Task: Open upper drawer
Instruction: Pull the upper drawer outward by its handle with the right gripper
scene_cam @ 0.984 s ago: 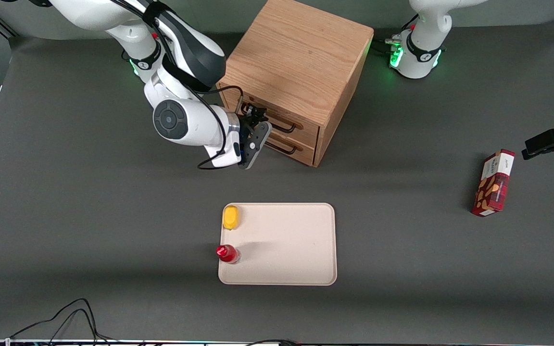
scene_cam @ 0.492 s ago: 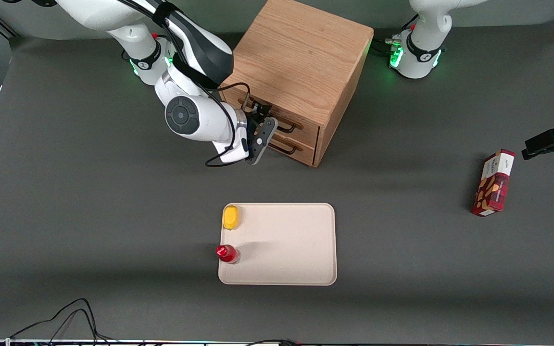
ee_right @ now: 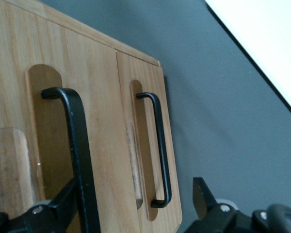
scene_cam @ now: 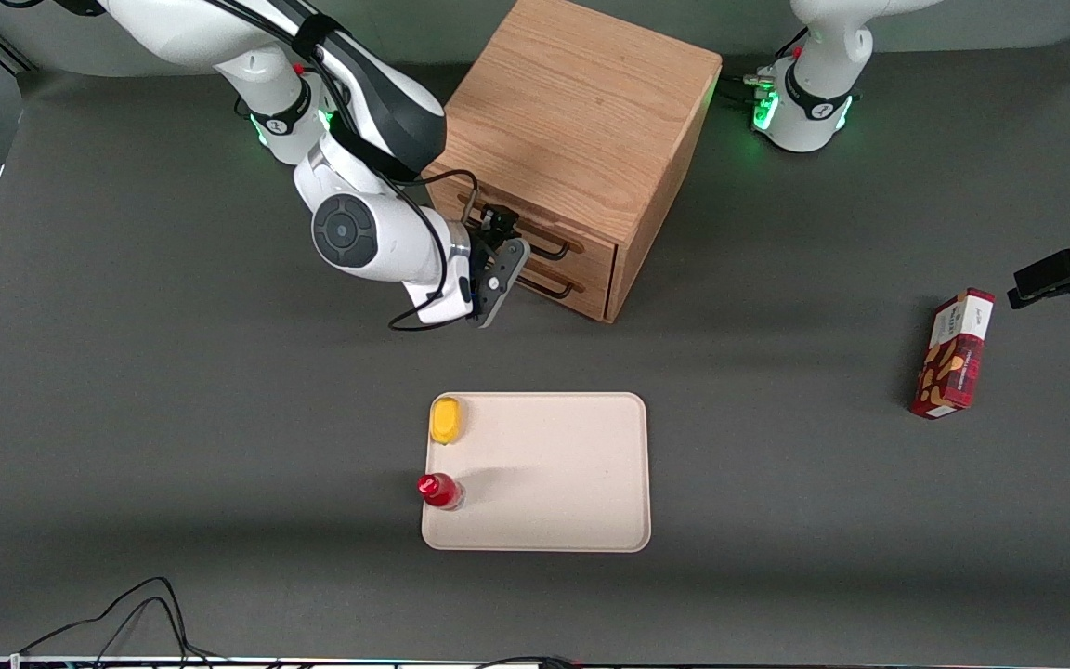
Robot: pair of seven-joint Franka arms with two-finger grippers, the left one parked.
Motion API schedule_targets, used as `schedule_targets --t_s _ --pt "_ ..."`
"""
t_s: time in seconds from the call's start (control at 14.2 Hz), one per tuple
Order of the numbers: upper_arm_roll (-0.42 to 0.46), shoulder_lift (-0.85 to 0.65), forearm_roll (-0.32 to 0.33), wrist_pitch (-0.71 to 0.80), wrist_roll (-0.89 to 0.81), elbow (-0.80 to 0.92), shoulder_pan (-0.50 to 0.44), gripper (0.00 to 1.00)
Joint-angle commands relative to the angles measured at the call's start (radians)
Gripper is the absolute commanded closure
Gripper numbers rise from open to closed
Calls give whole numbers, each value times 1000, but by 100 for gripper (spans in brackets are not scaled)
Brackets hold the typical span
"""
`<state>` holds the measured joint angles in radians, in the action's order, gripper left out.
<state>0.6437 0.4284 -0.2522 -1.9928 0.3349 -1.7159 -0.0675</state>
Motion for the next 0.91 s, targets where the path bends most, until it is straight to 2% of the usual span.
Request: schedule_targets --t_s 0.0,0.7,0.84 --pt "-7 64 34 -1 12 87 6 0" --pt "-116 130 36 91 56 234 5 0" --pt "-121 150 57 95 84 257 6 0"
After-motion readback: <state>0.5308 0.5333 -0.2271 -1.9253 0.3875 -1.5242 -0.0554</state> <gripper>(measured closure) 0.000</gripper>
